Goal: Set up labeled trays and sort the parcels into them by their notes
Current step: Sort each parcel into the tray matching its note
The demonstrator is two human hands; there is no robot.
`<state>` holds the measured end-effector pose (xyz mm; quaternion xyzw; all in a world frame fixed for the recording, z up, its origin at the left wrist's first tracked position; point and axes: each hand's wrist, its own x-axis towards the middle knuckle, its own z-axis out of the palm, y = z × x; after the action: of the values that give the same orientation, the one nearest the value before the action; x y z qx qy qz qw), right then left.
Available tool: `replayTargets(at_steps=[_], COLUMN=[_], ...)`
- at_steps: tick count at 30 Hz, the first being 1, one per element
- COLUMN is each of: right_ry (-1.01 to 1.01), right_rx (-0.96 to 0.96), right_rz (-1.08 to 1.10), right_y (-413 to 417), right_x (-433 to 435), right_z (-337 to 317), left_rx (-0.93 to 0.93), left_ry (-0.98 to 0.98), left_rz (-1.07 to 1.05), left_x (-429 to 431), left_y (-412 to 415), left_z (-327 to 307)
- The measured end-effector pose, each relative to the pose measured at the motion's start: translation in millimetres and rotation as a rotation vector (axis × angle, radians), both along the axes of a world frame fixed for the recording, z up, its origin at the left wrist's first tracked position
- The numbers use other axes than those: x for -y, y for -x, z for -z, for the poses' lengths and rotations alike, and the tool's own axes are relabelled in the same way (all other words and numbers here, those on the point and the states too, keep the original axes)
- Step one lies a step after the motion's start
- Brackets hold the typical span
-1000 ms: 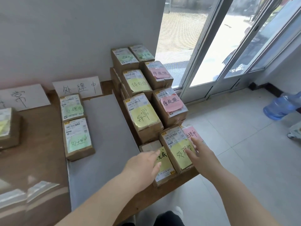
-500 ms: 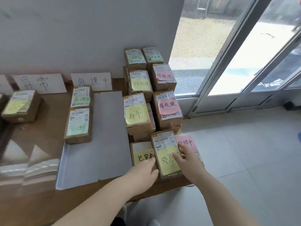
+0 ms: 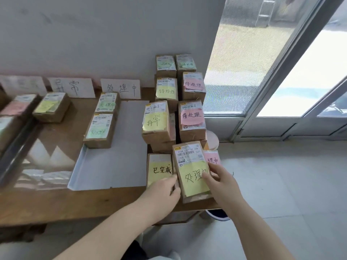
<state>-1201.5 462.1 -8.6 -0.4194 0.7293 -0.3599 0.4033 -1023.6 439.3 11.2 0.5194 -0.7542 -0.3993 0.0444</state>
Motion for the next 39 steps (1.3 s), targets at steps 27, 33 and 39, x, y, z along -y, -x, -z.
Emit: replayTargets(at_steps=[27,33,39], right_ry=[0.353,0.323,0.260], right_rx=[0.382,0.160,-0.037], right_rz=[0.106,0.085,0.100], right_y=[5,-7,-29], right_x=[47,78,115], right_z=[-60,-54,-47], left_rx=[0.020,0.311,0.129], left_ry=[0.475,0.389,0.191], left_rz=[-0.229,-0.219,-0.272], left_x=[58,100,135], left_y=[-41,-76,-83], left_z=[-32,-13,4])
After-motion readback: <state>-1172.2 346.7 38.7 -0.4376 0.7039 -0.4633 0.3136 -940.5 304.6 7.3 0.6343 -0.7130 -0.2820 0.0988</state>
